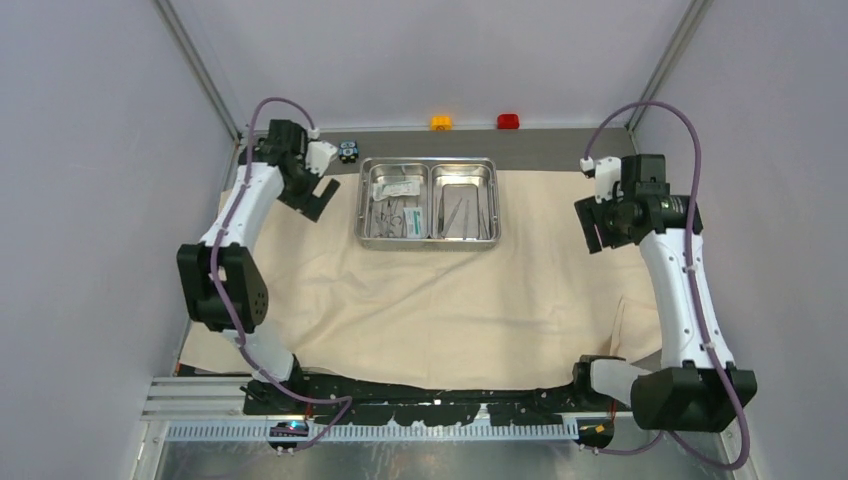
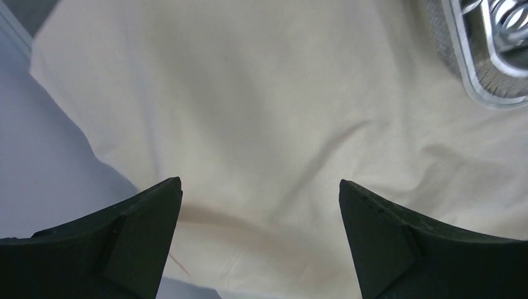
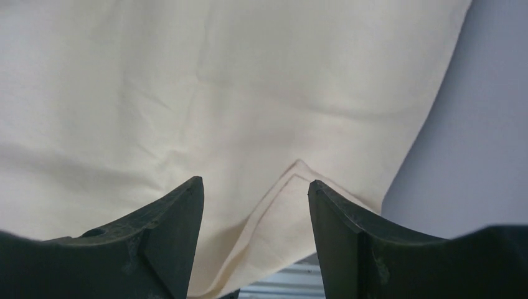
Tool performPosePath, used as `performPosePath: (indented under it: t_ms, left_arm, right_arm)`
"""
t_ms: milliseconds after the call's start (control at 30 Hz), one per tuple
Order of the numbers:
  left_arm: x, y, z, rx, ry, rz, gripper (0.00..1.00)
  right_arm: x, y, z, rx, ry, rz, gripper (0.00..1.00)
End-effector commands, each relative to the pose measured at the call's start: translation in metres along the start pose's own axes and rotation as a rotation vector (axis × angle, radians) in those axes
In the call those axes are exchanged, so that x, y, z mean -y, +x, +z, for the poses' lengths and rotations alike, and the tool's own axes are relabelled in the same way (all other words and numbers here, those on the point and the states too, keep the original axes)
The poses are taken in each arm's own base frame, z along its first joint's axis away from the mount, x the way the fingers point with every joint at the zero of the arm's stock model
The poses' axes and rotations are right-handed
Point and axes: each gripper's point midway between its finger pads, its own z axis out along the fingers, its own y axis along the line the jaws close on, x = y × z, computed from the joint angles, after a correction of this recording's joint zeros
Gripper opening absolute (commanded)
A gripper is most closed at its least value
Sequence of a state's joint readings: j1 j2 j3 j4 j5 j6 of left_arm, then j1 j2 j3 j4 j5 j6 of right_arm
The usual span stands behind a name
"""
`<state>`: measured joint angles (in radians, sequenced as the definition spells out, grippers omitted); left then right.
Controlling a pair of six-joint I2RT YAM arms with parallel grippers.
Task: Open and lay out the surgical kit
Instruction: Open the surgical kit at the center of the board, then smooth out the surgical kit at the center of the board.
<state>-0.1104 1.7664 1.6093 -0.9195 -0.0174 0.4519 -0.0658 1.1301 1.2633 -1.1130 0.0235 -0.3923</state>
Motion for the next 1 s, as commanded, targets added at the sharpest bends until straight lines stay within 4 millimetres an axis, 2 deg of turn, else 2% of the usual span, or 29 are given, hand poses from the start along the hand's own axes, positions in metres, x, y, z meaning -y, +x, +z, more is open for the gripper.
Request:
performPosePath:
  t_ms: [0,33,100,167,233,367,500,567,667,767,800,867,967]
  left_arm:
    - [-0.004,0.064,-0.05,-0.031,0.002,-0.115,1.0]
    - [-0.013,0.08,-0.056,-0.036,-0.017,-0.147,1.0]
    - [-0.022,0.101,-0.063,-0.035,-0.042,-0.189,1.0]
    - [-0.029,0.108,-0.062,-0.029,-0.052,-0.221,1.0]
    - [-0.031,0.101,-0.054,-0.001,-0.039,-0.235,1.0]
    - [-0.054,0.064,-0.024,0.099,-0.051,-0.277,1.0]
    - [-0.081,0.029,0.019,0.105,-0.028,-0.36,1.0]
    - [-0.09,0.015,0.041,0.099,-0.024,-0.387,0.99]
    - [-0.1,0.008,0.073,0.053,-0.046,-0.379,0.98]
    - [-0.1,0.006,0.099,0.013,-0.045,-0.365,0.98]
    - [-0.097,0.009,0.111,-0.007,-0.036,-0.36,0.99]
    - [-0.094,0.011,0.12,-0.03,-0.026,-0.352,0.99]
    - [-0.086,0.016,0.131,-0.055,-0.007,-0.341,0.99]
  right_arm:
    - [-0.015,-0.067,0.012,0.185,-0.085,-0.013,0.67]
    - [-0.017,-0.074,0.019,0.188,-0.079,-0.029,0.67]
    - [-0.018,-0.088,0.034,0.185,-0.032,-0.065,0.67]
    - [-0.008,-0.102,0.051,0.175,0.035,-0.062,0.67]
    - [0.002,-0.118,0.068,0.192,0.087,-0.035,0.69]
    - [0.019,-0.143,0.099,0.21,0.137,0.033,0.71]
    - [0.032,-0.161,0.135,0.207,0.126,0.132,0.71]
    - [0.031,-0.168,0.159,0.188,0.108,0.162,0.71]
    - [0.027,-0.173,0.191,0.155,0.087,0.185,0.7]
    - [0.022,-0.172,0.22,0.127,0.069,0.195,0.69]
    - [0.02,-0.171,0.227,0.112,0.06,0.196,0.69]
    - [0.014,-0.167,0.239,0.088,0.029,0.201,0.69]
    - [-0.005,-0.165,0.246,0.079,-0.061,0.219,0.7]
